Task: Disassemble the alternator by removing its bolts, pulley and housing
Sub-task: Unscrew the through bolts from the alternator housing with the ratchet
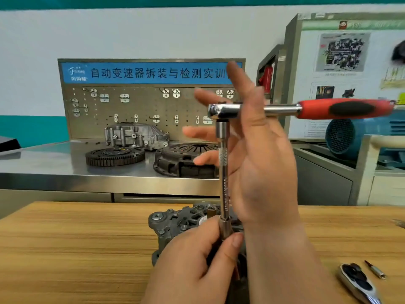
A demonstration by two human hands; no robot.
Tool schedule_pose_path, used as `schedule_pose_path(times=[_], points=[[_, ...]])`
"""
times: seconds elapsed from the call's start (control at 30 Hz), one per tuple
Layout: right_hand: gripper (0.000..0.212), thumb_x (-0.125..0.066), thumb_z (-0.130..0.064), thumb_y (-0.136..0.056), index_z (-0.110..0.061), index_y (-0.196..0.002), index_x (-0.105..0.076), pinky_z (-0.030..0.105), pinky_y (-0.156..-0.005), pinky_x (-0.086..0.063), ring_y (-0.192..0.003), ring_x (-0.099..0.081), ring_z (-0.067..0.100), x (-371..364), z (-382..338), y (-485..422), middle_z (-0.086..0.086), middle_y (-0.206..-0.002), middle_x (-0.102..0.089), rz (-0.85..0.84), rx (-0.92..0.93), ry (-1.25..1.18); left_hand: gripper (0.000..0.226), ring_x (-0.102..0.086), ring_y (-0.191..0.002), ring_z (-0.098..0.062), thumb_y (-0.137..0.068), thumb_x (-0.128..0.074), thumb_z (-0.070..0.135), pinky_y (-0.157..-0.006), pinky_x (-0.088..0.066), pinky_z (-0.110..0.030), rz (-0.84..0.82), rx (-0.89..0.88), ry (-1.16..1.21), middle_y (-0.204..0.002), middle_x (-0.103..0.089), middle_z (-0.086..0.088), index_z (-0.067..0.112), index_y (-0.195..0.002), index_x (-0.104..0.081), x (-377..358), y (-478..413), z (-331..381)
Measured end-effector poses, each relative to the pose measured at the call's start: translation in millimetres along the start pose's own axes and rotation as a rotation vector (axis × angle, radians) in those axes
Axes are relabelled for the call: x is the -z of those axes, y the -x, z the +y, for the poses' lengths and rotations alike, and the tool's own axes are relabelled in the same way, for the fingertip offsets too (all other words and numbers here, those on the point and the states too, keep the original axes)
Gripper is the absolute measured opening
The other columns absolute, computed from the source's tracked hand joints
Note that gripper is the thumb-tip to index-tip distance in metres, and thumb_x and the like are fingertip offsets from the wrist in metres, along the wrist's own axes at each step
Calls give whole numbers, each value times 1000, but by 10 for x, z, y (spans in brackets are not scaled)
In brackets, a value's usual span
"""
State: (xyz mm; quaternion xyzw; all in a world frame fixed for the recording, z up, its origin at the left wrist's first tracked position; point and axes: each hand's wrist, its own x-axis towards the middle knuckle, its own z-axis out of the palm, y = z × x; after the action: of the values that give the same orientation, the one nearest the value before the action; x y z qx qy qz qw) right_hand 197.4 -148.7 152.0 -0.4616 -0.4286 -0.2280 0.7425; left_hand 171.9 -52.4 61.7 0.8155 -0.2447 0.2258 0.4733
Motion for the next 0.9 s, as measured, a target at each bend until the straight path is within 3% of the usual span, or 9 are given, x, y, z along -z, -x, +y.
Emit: schedule_pose_path(times=[0.07,0.13,0.3,0.4,0.53,0.6,0.7,0.8,0.9], points=[[25,-53,-32,-95,-32,-120,-58,31,-64,-59,-94,-69,18,9,1,7,2,-119,-68,63,199,255,51,-61,-88,3,-63,-29,71,-77,-48,-18,-19,31,-5,-88,-67,23,51,-101,-54,-4,-5,9],[21,-51,-28,-97,-32,-116,-59,31,-66,-58,-97,-68,19,17,19,14,1,-123,-66,86,250,307,51,-61,-87,3,-63,-29,72,-77,-50,-20,-26,41,-6,-88,-68,21,51,-101,-56,-5,-5,8],[47,-28,-49,-97,-22,-120,-59,23,-50,-54,-69,-70,20,27,-6,-8,5,-108,-72,12,-155,-194,57,-63,-82,-8,-70,-36,73,-75,-53,-36,-31,15,54,-83,-67,10,31,-98,-62,11,7,4],[56,-26,-54,-96,-16,-125,-56,22,-49,-53,-68,-69,19,46,-10,-15,6,-102,-74,17,-219,-207,54,-63,-86,-7,-70,-35,72,-79,-52,-37,-29,8,38,-86,-67,10,33,-100,-60,8,7,16],[33,-47,-33,-96,-24,-127,-58,39,-58,-56,-80,-67,30,20,-4,7,-2,-116,-70,95,149,295,56,-62,-86,0,-63,-30,72,-79,-51,-24,-31,67,18,-87,-68,18,41,-101,-57,5,-3,24],[25,-51,-24,-97,-27,-120,-60,42,-68,-56,-85,-64,33,27,13,19,1,-115,-69,86,273,396,59,-62,-84,0,-62,-28,73,-77,-50,-24,-34,63,-7,-84,-67,16,37,-101,-57,6,-5,22],[27,-45,-36,-94,-30,-113,-63,33,-76,-53,-83,-69,27,5,7,-4,1,-109,-70,82,84,185,58,-63,-82,-5,-66,-32,73,-78,-52,-31,-31,47,28,-82,-68,12,36,-100,-59,5,1,15],[48,-27,-50,-95,-23,-119,-59,32,-75,-57,-78,-72,21,61,18,-17,2,-107,-73,-12,-151,-109,55,-65,-85,-9,-71,-37,72,-80,-53,-41,-46,37,91,-85,-69,9,34,-102,-60,6,3,24],[58,-22,-56,-95,-19,-125,-55,28,-65,-56,-74,-71,20,66,18,-26,5,-99,-75,-35,-253,-207,49,-63,-87,-4,-70,-35,71,-80,-52,-33,-27,7,45,-88,-68,15,40,-101,-58,3,1,16]])
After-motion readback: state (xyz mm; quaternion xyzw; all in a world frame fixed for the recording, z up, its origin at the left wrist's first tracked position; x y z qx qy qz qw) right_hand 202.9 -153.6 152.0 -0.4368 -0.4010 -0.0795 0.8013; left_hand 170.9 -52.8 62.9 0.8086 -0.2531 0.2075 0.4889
